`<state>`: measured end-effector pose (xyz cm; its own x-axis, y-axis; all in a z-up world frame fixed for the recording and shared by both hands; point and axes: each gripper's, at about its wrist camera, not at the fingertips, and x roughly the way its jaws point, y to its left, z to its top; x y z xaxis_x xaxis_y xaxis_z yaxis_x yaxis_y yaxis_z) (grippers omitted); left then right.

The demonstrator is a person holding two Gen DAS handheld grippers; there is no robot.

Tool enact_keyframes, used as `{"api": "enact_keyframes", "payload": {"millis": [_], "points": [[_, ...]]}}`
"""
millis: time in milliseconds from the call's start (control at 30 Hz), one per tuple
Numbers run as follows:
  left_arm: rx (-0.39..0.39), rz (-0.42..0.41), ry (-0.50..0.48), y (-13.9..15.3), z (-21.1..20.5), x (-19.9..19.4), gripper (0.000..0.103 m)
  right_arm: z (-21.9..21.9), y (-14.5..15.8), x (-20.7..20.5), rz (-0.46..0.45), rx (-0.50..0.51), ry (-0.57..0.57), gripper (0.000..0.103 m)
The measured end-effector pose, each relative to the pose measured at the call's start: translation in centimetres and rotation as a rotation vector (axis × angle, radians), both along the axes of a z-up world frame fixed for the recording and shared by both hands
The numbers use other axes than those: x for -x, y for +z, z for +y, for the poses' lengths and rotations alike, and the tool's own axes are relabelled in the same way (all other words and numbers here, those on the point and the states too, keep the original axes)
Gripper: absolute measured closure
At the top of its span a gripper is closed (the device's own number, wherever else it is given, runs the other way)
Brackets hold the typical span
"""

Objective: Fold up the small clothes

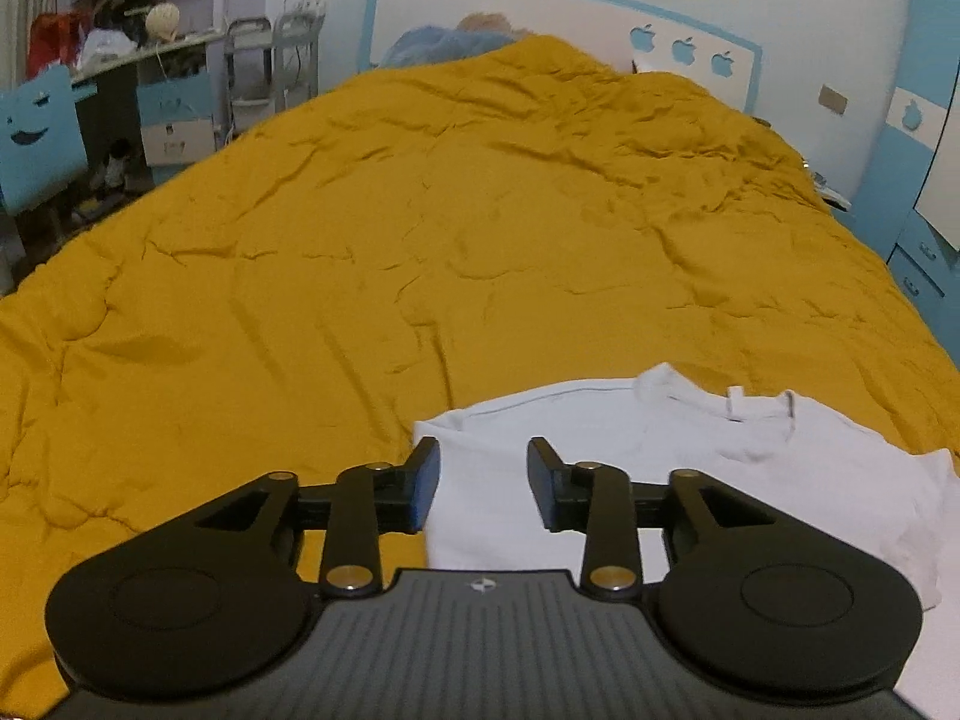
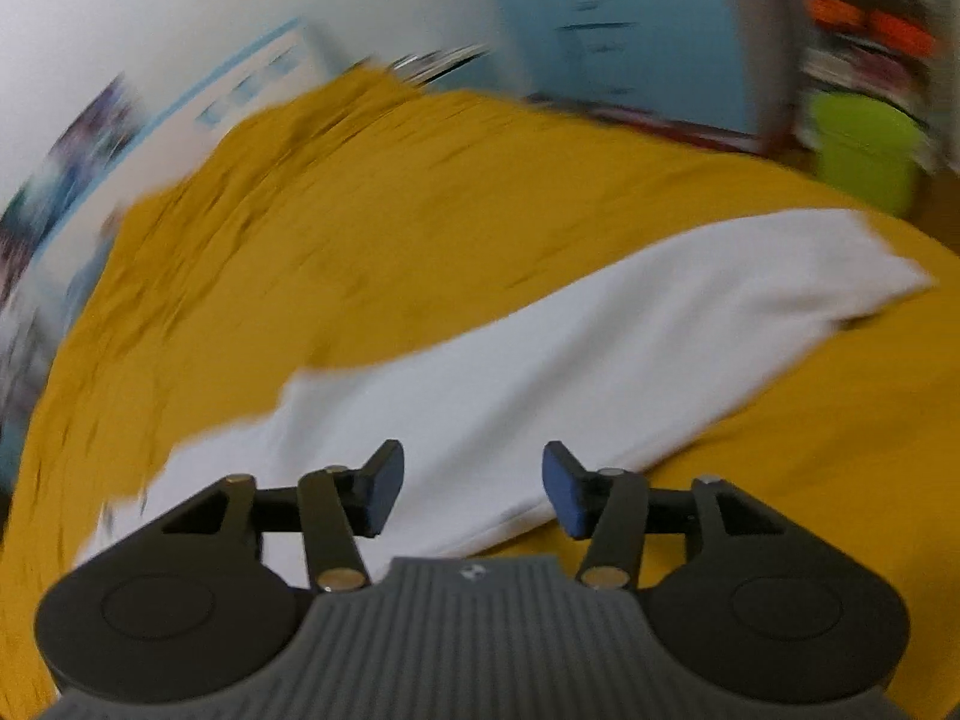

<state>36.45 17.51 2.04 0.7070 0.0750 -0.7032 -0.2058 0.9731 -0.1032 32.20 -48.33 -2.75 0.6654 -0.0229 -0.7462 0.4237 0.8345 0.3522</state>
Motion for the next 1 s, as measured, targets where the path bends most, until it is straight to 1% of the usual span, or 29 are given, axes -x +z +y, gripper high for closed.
{"api": "enact_keyframes", "payload": {"millis": [100,167,200,267,333,367,433,500,533,567,600,633,667,733,767,800,900,1000], "points": [[-0.011,0.005,-0.001,-0.9,-1.2,0.3,0.055,-6.2,0.6,1.3,-0.004,-0.024,-0.141,0.054],[-0.019,0.017,0.025,-1.6,-1.6,0.5,0.055,-10.0,0.8,2.0,-0.002,-0.024,-0.211,0.054],[-0.016,0.024,0.036,-2.0,-1.6,0.6,0.055,-11.6,0.7,2.3,0.001,-0.018,-0.241,0.054],[0.019,0.046,0.053,-2.9,-1.8,0.6,0.055,-14.5,0.4,2.5,0.014,-0.010,-0.292,0.054],[0.078,0.059,0.043,-3.8,-2.1,0.4,0.055,-16.8,-0.4,2.7,0.033,-0.018,-0.335,0.054],[0.090,0.062,0.040,-4.1,-2.3,0.4,0.055,-17.9,-1.0,2.5,0.047,-0.029,-0.357,0.054],[0.086,0.083,0.040,-4.7,-2.7,0.2,0.055,-19.2,-1.9,2.1,0.085,-0.017,-0.384,0.054],[0.072,0.106,0.040,-5.4,-3.1,0.0,0.055,-19.7,-2.9,1.1,0.109,-0.013,-0.377,0.055],[0.064,0.117,0.044,-5.7,-3.2,0.0,0.055,-20.0,-3.5,0.7,0.113,-0.029,-0.374,0.058],[0.059,0.125,0.048,-6.0,-3.3,0.0,0.055,-20.5,-3.9,0.5,0.113,-0.038,-0.381,0.074],[0.059,0.130,0.046,-6.2,-3.3,0.0,0.055,-20.6,-4.2,0.3,0.118,-0.033,-0.387,0.085],[0.058,0.130,0.045,-6.3,-3.4,0.3,0.055,-20.2,-4.1,0.1,0.129,-0.006,-0.395,0.096],[0.051,0.129,0.047,-6.3,-3.5,0.5,0.055,-20.0,-3.8,0.3,0.126,0.024,-0.387,0.100],[0.018,0.127,0.047,-6.2,-3.9,0.9,0.055,-18.5,-2.5,-0.1,0.115,0.112,-0.346,0.102],[0.010,0.125,0.044,-6.2,-3.9,1.2,0.055,-17.4,-1.6,-0.3,0.106,0.159,-0.319,0.103],[0.010,0.123,0.038,-6.2,-4.0,1.4,0.055,-16.3,-0.4,-0.6,0.081,0.185,-0.287,0.103],[0.052,0.105,0.027,-6.1,-3.8,2.0,0.055,-12.4,3.8,-1.3,-0.010,0.205,-0.186,0.103],[0.096,0.083,0.032,-5.6,-3.3,2.8,0.055,-6.8,8.8,-2.6,-0.108,0.258,-0.052,0.103]]}}
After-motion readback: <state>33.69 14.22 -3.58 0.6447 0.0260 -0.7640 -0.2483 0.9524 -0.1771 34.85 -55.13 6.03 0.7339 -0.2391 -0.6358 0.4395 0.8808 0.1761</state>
